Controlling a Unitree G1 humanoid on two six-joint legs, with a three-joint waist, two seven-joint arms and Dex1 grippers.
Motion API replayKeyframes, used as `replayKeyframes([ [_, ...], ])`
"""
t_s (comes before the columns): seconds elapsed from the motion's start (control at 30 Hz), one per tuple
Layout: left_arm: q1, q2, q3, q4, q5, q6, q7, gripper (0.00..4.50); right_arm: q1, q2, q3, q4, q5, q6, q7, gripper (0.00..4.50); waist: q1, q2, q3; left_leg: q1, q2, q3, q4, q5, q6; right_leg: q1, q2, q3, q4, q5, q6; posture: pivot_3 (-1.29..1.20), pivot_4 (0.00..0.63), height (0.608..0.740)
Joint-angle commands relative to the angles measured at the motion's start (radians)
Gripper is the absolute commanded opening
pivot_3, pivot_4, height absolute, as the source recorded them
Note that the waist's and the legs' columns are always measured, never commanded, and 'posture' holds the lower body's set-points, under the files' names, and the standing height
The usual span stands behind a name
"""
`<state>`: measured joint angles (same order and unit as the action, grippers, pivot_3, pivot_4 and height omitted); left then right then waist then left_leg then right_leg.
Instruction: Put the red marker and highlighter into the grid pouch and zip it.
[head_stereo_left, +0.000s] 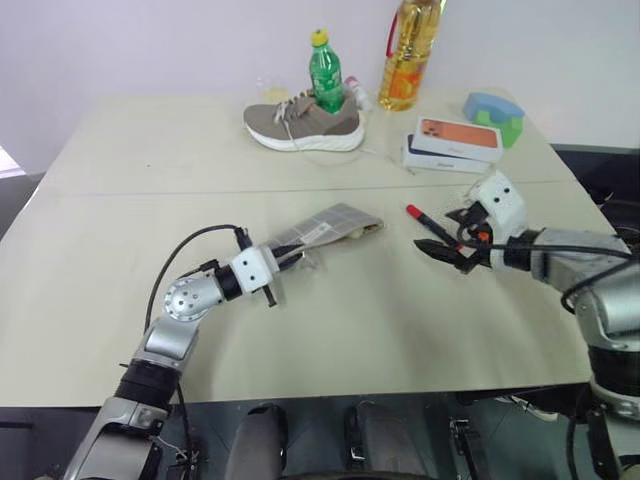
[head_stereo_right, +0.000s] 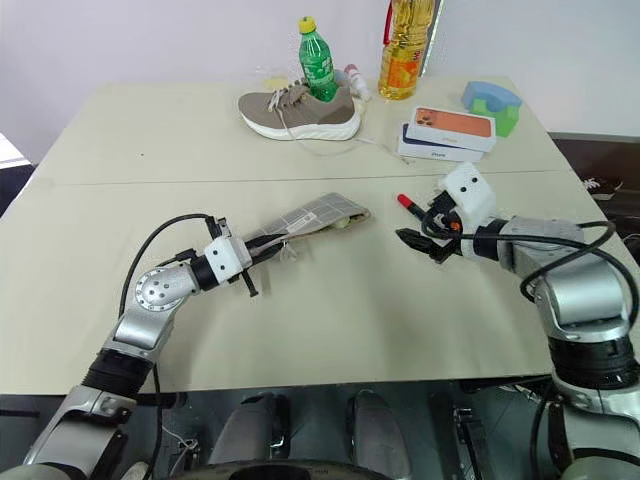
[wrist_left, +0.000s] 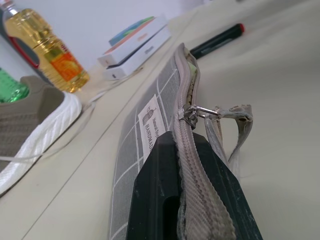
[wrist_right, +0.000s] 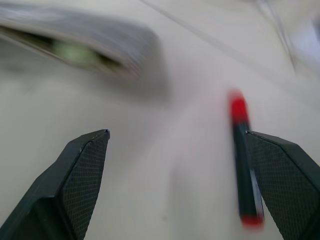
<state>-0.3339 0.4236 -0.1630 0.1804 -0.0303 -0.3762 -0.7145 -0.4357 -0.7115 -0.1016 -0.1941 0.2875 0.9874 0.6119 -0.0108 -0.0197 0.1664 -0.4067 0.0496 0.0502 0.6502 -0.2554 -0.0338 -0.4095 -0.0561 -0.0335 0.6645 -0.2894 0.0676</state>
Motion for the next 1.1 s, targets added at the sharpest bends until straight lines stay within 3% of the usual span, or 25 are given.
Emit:
replayKeyframes([
  [0.03,-0.024,-0.012,0.017,-0.023,-0.001,0.008,0.027,0.0,-0.038,0.041,-0.01,0.107,-0.057,-0.035,-0.107,4.47,0.0,0.0,0.0,0.0,0.0,0.0,0.0,0.0,0.0,0.0,0.0,0.0,0.0,0.0,0.0,0.0,0.15,0.74],
  [0.27,-0.024,-0.015,0.01,-0.039,-0.002,0.019,0.031,0.0,-0.077,0.103,-0.022,0.258,-0.056,-0.074,-0.146,4.47,0.0,0.0,0.0,0.0,0.0,0.001,0.0,0.0,0.0,0.0,0.0,0.0,0.0,0.0,0.0,0.0,0.15,0.74],
  [0.3,-0.023,-0.015,0.01,-0.042,-0.002,0.021,0.032,0.0,-0.079,0.107,-0.027,0.263,-0.048,-0.072,-0.142,4.22,0.0,0.0,0.0,0.0,0.0,0.001,0.0,0.0,0.0,0.0,0.0,0.0,0.0,0.0,0.0,0.0,0.15,0.74],
  [0.37,-0.023,-0.014,0.012,-0.045,-0.003,0.023,0.033,0.0,-0.078,0.108,-0.03,0.259,-0.035,-0.067,-0.136,3.69,0.0,0.0,0.0,0.0,0.0,0.001,0.0,0.0,0.0,0.0,0.0,0.0,0.0,0.0,0.0,0.0,0.15,0.74],
  [0.57,-0.027,-0.012,0.02,-0.046,-0.006,0.03,0.042,0.0,-0.062,0.071,0.005,0.19,-0.048,-0.097,-0.117,0.48,0.0,0.001,0.0,0.0,0.0,0.001,0.0,0.0,0.0,0.0,0.0,0.0,0.0,0.0,0.0,0.0,0.15,0.74],
  [0.67,-0.035,-0.009,0.035,-0.037,-0.008,0.04,0.056,0.0,0.008,-0.058,0.116,0.024,-0.138,-0.243,-0.024,0.36,0.002,0.002,0.001,-0.001,0.0,0.001,-0.001,0.0,0.0,-0.001,0.0,0.0,0.0,0.0,0.0,0.0,0.15,0.74],
  [0.8,-0.041,-0.008,0.046,-0.029,-0.012,0.042,0.062,0.0,0.106,-0.163,0.123,-0.16,-0.106,-0.327,0.101,0.36,0.0,0.002,0.001,-0.001,0.0,0.0,-0.001,0.0,0.0,-0.001,0.0,0.0,-0.001,0.0,0.001,0.0,0.15,0.74],
  [1.1,-0.047,-0.016,0.04,-0.031,-0.024,0.033,0.036,0.0,0.095,-0.176,0.127,-0.285,-0.078,-0.277,0.144,0.36,0.001,0.001,0.001,0.0,0.0,0.0,0.001,0.0,0.0,0.0,0.001,0.0,-0.001,0.0,0.001,0.0,0.15,0.74],
])
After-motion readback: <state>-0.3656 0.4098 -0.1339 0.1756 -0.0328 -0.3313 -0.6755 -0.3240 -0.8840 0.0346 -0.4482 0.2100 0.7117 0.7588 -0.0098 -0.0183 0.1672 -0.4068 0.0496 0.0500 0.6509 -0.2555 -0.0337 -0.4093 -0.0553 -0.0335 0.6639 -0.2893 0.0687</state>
